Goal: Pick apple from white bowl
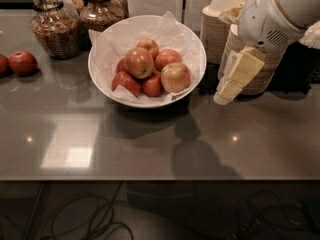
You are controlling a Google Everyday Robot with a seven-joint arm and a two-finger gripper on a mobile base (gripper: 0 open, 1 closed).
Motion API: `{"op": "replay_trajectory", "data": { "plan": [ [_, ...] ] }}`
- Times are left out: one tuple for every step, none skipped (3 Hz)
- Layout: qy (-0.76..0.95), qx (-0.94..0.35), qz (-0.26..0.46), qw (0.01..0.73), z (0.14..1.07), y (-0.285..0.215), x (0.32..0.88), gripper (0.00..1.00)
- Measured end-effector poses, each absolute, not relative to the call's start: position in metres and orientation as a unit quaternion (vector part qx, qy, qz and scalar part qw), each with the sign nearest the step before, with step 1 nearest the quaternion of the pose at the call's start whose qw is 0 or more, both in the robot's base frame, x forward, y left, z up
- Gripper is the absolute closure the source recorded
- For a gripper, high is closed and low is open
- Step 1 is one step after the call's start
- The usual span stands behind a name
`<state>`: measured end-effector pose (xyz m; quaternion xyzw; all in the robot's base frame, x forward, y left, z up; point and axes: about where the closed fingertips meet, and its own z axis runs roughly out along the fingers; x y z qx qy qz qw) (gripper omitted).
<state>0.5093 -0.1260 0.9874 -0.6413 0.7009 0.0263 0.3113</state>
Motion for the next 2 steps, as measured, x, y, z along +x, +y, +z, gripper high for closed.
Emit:
{"op": "replay_trajectory", "data": {
  "plan": [
    [0.675, -0.646, 0.048, 0.352, 0.985, -0.091, 0.547, 0.0],
    [0.646, -0.656, 0.086, 0.38, 0.978, -0.052, 0.589, 0.0]
  ]
}}
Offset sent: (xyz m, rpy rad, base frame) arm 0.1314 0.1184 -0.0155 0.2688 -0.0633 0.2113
